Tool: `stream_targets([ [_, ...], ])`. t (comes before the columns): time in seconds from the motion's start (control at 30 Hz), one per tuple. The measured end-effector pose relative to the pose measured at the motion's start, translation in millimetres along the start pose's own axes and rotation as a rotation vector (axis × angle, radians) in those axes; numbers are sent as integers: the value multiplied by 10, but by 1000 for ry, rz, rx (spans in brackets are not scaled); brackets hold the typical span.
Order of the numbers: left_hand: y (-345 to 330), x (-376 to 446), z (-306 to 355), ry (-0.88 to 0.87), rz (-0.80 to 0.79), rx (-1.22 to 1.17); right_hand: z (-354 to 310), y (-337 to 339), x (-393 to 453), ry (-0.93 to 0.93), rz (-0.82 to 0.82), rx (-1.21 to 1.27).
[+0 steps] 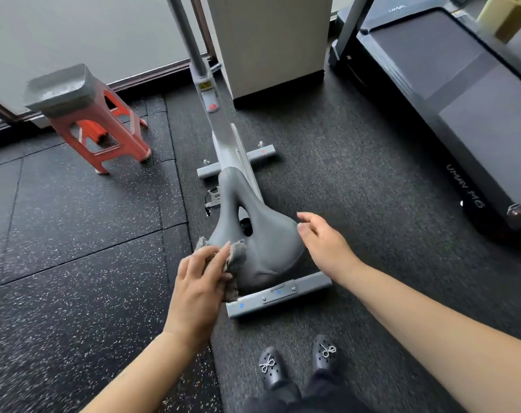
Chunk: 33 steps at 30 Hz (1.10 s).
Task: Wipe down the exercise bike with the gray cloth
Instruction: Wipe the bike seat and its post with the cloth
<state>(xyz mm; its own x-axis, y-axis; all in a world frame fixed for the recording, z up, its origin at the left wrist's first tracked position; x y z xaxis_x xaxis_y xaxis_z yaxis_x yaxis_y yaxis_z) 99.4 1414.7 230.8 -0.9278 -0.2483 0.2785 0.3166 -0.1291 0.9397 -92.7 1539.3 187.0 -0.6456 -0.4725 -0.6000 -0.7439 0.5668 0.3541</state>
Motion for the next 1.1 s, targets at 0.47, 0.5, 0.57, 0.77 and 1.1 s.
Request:
stream_targets([
  [0.47,-572,632,-572,565,-294,-369,33,-204,-70,48,-6,-165],
  [0.5,-597,681,-657,595,-306,-419,39,-205,-70,45,-2,-169],
  [0.57,-567,694,-683,578,-295,-408,57,-198,-65,33,2,-173],
  [0.77,-359,230,-666,486,-303,-286,45,-93,-121,20,13,-214],
  [1.1,564,1106,-609,461,133,-357,-156,720,-32,7,245,-117],
])
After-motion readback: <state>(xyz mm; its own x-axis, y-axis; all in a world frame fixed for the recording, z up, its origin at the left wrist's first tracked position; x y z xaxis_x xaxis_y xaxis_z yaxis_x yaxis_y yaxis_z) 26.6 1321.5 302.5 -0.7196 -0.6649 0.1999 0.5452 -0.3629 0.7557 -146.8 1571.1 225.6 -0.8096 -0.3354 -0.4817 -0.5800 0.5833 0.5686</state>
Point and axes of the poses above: each hand's wrist, its own x-axis towards the middle knuckle, its own y-axis out of the back of the hand, z = x × y, the point moved 8 cm from there along x, towards the middle knuckle, and after that the axes turned 14 degrees about -y, right-handed, at the moved point
